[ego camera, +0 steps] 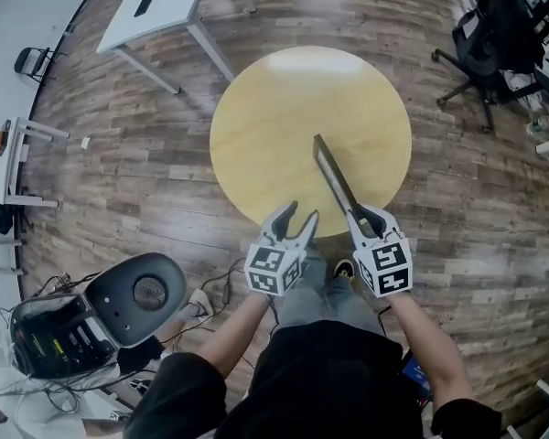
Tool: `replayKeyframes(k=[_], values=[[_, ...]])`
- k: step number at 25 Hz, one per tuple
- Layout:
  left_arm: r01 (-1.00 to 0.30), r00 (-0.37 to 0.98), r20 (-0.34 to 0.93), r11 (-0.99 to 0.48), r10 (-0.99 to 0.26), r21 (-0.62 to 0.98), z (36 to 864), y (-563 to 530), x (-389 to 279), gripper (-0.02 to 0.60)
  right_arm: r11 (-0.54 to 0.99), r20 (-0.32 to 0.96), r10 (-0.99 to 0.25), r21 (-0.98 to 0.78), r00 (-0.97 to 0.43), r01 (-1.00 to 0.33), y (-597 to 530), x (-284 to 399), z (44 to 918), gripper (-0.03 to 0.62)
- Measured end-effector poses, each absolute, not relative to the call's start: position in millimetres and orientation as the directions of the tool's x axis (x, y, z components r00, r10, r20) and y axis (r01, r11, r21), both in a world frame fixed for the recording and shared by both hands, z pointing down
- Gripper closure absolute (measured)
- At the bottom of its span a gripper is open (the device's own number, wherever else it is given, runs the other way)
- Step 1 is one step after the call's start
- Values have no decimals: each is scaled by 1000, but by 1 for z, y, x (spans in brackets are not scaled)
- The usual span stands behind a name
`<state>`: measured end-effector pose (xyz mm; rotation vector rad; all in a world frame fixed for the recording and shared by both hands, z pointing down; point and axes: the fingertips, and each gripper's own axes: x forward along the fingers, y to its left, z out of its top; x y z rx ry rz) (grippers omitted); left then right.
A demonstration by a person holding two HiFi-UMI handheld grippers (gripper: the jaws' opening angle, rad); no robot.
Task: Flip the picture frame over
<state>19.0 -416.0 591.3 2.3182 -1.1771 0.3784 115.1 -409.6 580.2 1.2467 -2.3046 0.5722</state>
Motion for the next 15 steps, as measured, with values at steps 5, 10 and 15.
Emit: replayKeyframes(k=[5,10,15], values=[[-844,536,456,-454,-711,284,592,-400,6,388,564,596,-660,-8,-457,-826,-396,98,586,513],[-884,467,460,-392,-755,255,587,-398,-27,388,624,622,-641,80,-450,-777,-395,63,586,513],[-908,418,469,-340,-778,246,587,-394,-58,388,674,635,-620,131,-461,-727,-394,28,589,511]])
